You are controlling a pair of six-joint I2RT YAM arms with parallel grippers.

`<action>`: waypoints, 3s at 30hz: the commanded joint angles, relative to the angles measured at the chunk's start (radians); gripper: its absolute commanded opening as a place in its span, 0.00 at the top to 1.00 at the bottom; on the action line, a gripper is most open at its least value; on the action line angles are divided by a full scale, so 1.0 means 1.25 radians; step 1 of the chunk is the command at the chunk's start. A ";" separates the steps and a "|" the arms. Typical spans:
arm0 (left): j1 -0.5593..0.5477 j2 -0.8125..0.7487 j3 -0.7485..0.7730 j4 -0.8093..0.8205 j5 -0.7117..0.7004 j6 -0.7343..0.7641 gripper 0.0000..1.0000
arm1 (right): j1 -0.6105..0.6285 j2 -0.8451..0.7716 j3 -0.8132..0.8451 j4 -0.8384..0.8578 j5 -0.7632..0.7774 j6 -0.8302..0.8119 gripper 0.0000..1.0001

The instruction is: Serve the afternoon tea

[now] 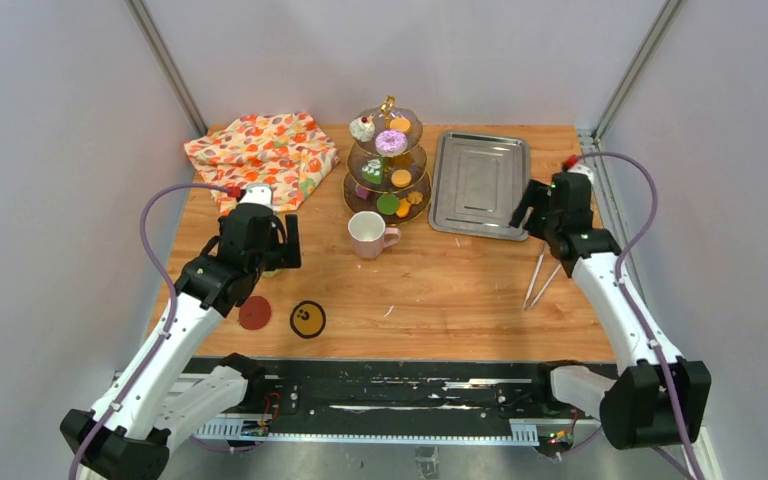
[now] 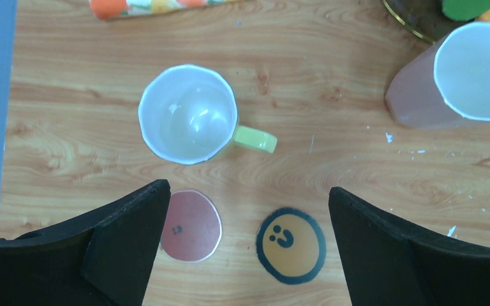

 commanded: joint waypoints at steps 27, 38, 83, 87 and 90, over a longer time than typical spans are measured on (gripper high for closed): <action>-0.037 0.094 -0.058 -0.148 -0.121 -0.471 0.07 | 0.676 0.122 0.025 0.037 -0.004 -0.063 0.23; -0.100 0.271 -0.089 -0.104 -0.260 -0.848 0.07 | 0.676 0.102 0.006 0.005 -0.017 -0.085 0.22; -0.051 0.115 -0.101 -0.312 -0.346 -0.861 1.00 | 0.676 0.072 -0.031 0.009 -0.053 -0.077 0.24; -0.065 0.053 -0.163 -0.327 -0.286 -0.879 1.00 | 0.676 0.071 -0.034 0.010 -0.050 -0.074 0.24; -0.074 0.033 -0.182 -0.337 -0.283 -0.886 1.00 | 0.677 0.075 -0.035 0.013 -0.054 -0.069 0.24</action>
